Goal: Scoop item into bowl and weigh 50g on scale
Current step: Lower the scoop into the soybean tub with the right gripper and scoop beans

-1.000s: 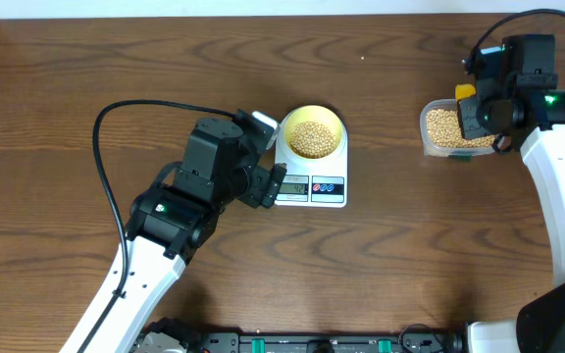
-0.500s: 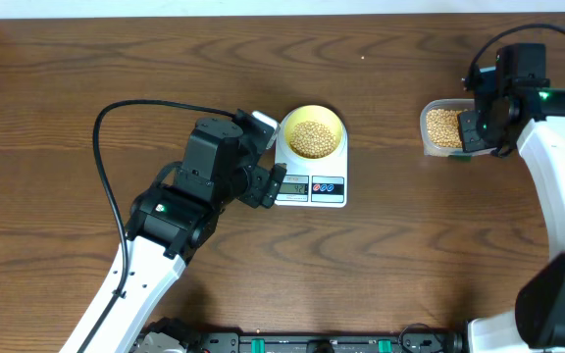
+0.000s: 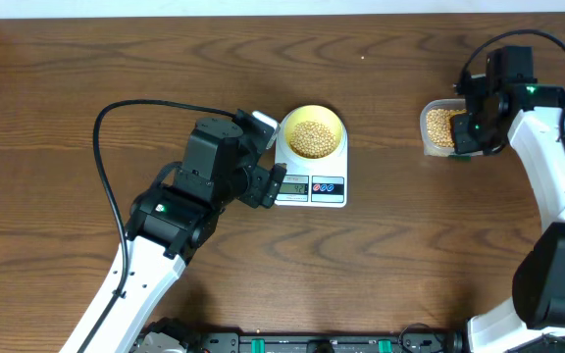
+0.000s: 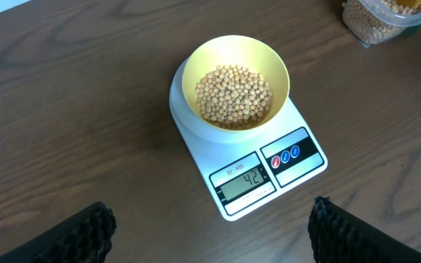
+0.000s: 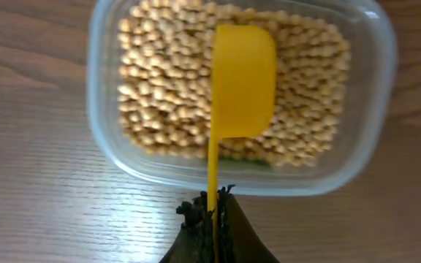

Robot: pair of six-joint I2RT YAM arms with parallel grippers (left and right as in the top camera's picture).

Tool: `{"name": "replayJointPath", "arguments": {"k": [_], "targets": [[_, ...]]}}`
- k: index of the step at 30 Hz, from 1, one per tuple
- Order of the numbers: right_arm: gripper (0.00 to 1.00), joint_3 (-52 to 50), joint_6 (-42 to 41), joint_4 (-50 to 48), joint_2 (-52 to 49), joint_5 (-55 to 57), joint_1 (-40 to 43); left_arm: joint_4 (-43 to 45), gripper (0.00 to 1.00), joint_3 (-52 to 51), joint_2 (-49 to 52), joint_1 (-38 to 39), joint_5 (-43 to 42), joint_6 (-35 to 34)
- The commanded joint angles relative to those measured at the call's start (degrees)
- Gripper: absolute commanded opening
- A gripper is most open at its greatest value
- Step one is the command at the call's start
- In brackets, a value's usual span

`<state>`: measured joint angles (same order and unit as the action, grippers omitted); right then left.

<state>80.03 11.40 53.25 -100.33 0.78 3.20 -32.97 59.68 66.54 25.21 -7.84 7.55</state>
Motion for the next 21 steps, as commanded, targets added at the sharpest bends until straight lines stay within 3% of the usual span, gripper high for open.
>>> {"name": "replayJointPath", "arguments": {"k": [1,14,21], "targets": [[0.01,-0.39,-0.66,0.07,-1.05,-7.48,0.17,0.07,0.87,-0.13,0.13,-0.13,-0.55,0.15],[0.01,-0.39,-0.68,-0.13,-1.05,-12.37,1.14,0.07,0.87,-0.13,0.13,-0.13,-0.55,0.15],[0.01,-0.39,-0.68,-0.81,-1.05,-21.00,5.84,0.07,0.87,-0.13,0.13,-0.13,-0.55,0.15]]}}
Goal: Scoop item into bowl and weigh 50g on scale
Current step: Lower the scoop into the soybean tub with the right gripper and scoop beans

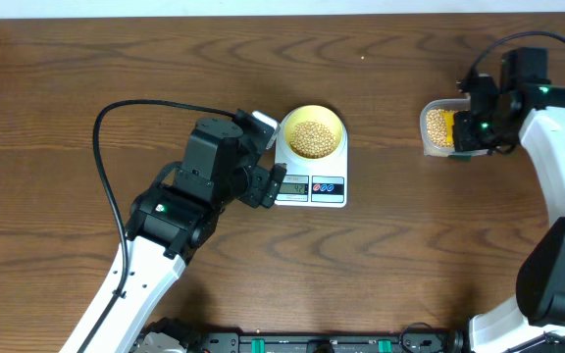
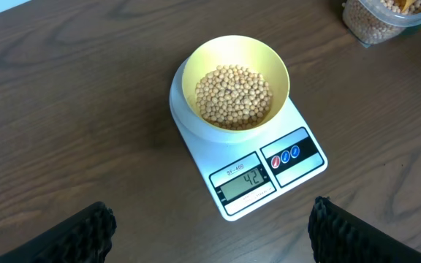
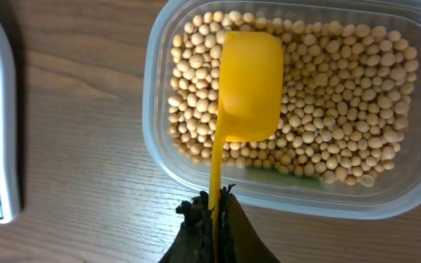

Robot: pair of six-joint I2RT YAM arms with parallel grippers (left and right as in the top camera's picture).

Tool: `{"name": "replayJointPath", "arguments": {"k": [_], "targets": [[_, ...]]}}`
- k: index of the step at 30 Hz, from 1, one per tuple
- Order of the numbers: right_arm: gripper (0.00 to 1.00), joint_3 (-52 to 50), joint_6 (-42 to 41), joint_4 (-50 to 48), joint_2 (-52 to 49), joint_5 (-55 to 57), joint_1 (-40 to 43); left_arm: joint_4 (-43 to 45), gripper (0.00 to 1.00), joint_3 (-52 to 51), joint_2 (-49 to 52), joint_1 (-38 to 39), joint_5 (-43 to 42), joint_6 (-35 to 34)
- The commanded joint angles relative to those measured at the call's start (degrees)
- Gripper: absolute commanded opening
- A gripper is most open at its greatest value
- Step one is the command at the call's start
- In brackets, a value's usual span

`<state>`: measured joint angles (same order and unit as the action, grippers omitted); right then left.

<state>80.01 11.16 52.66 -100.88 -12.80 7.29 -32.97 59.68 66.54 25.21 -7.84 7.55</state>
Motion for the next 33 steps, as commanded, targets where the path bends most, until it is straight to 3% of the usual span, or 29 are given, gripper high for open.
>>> {"name": "replayJointPath", "arguments": {"k": [1,7,21,33], "targets": [[0.01,-0.37,-0.46,-0.22,-0.50,-8.90,2.60,0.07,0.87,-0.13,0.13,-0.13,-0.55,0.15],[0.01,-0.37,-0.44,-0.17,-0.50,-18.64,7.06,0.07,0.87,-0.13,0.13,-0.13,-0.55,0.15],[0.01,-0.37,-2.89,1.22,-0.50,-19.45,12.61,0.07,0.87,-0.13,0.13,-0.13,-0.55,0.15],[0.01,-0.37,-3.02,0.85,-0.50,-30.67,15.45,0.07,0.87,-0.13,0.13,-0.13,-0.55,0.15]]}}
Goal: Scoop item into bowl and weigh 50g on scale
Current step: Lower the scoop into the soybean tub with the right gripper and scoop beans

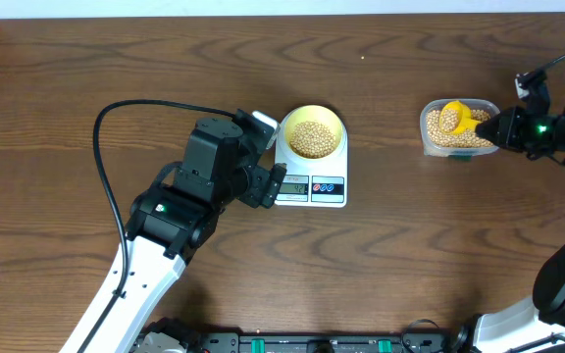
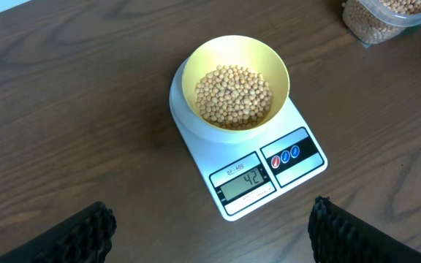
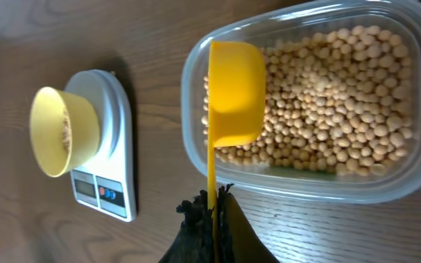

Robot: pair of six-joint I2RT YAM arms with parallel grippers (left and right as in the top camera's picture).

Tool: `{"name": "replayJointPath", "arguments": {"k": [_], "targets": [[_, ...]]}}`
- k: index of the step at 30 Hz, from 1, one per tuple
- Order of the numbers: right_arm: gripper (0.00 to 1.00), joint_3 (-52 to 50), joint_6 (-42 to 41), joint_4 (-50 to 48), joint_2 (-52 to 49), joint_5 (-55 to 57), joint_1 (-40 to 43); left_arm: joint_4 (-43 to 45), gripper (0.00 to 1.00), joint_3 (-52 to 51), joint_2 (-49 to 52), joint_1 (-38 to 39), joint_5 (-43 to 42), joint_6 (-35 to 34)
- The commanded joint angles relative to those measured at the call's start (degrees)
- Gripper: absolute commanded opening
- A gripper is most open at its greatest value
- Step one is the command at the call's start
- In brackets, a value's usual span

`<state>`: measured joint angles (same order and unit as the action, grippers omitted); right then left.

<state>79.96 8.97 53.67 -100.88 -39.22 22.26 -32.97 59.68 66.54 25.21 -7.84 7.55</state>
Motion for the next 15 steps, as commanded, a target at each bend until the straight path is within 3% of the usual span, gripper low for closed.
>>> {"name": "replayJointPath", "arguments": {"k": [1,15], "targets": [[0.01,-0.33,-0.83,-0.24,-0.50,-4.70,0.55,0.07,0.86,-0.13,0.13,-0.13,-0.55,0.15],[0.01,-0.33,-0.85,-5.01,-0.50,-17.73,0.37,0.07,0.87,-0.13,0.13,-0.13,-0.52,0.15]]}}
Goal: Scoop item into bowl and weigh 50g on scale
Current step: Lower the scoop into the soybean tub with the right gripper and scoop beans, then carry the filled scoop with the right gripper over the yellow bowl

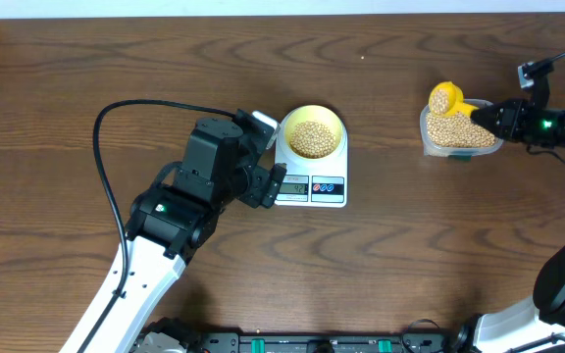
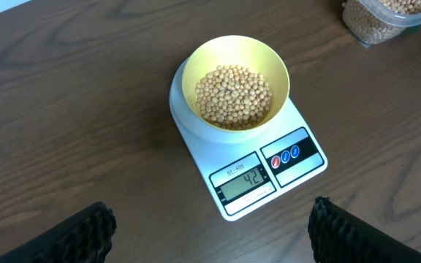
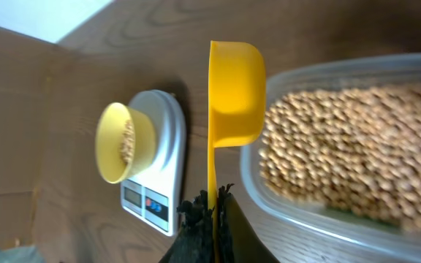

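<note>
A yellow bowl (image 1: 313, 130) of soybeans sits on the white scale (image 1: 311, 178), whose display (image 2: 244, 178) reads 42. My right gripper (image 3: 212, 208) is shut on the handle of a yellow scoop (image 1: 446, 99), which holds beans and hangs over the left rim of the clear soybean tub (image 1: 460, 132). In the right wrist view the scoop (image 3: 234, 91) shows from below, with the bowl (image 3: 123, 142) farther off. My left gripper (image 2: 207, 226) stands open just in front of the scale, nothing between its fingers (image 2: 86, 230).
The left arm (image 1: 179, 211) and its black cable (image 1: 116, 127) lie left of the scale. Bare wooden tabletop (image 1: 390, 147) separates scale and tub. The table's back edge (image 1: 282, 14) meets a white wall.
My right gripper has lifted the scoop out of the tub; it now sits filled with beans above the tub's left rim. The left arm, bowl and scale reading are unchanged.
The scoop first lay bottom up over the beans in the tub, held by my right gripper. The right arm then swung out to the right, and the scoop turned mouth-up in the tub. Now it is raised with beans. The scale read 42 throughout.
</note>
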Robot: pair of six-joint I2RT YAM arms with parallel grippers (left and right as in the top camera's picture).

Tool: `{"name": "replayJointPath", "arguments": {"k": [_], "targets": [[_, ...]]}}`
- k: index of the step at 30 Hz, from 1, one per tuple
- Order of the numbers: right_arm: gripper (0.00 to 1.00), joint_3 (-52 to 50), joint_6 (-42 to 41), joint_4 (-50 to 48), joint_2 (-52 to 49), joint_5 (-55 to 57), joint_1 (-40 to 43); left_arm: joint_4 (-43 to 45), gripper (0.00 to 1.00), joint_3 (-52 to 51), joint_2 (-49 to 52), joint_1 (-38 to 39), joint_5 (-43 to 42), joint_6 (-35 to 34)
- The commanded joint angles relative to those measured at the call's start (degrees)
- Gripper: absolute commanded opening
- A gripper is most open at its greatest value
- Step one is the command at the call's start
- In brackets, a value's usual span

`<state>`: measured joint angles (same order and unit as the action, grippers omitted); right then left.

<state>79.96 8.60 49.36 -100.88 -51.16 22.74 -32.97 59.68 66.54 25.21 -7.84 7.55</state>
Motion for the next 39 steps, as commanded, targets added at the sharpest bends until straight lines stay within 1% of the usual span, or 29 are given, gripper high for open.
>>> {"name": "replayJointPath", "arguments": {"k": [1,5,12,20,27,34,38,39], "targets": [[0.01,-0.33,-0.52,-1.14,-0.50,-6.51,-0.35,0.07,0.86,-0.13,0.13,-0.13,-0.55,0.15],[0.01,-0.33,-3.98,-3.13,-0.50,-6.64,-1.73,0.07,0.87,-0.13,0.13,-0.13,-0.55,0.15],[0.01,-0.33,-4.33,-5.84,-0.50,-6.64,-5.14,0.07,0.87,-0.13,0.13,-0.13,-0.55,0.15],[0.01,-0.33,-7.52,-10.36,-0.50,-6.64,-11.74,0.07,0.87,-0.13,0.13,-0.13,-0.52,0.15],[0.01,-0.33,-7.48,-13.44,-0.50,-6.60,-17.62,0.07,0.86,-0.13,0.13,-0.13,-0.55,0.15],[0.01,-0.33,-7.45,-16.24,-0.50,-6.38,-21.59,0.07,0.87,-0.13,0.13,-0.13,-0.55,0.15],[0.01,-0.33,-5.51,-16.61,-0.50,-6.19,-23.43,0.07,0.86,-0.13,0.13,-0.13,-0.55,0.15],[0.01,-0.33,-3.93,-16.59,-0.50,-6.19,-24.02,0.07,0.87,-0.13,0.13,-0.13,-0.55,0.15]]}}
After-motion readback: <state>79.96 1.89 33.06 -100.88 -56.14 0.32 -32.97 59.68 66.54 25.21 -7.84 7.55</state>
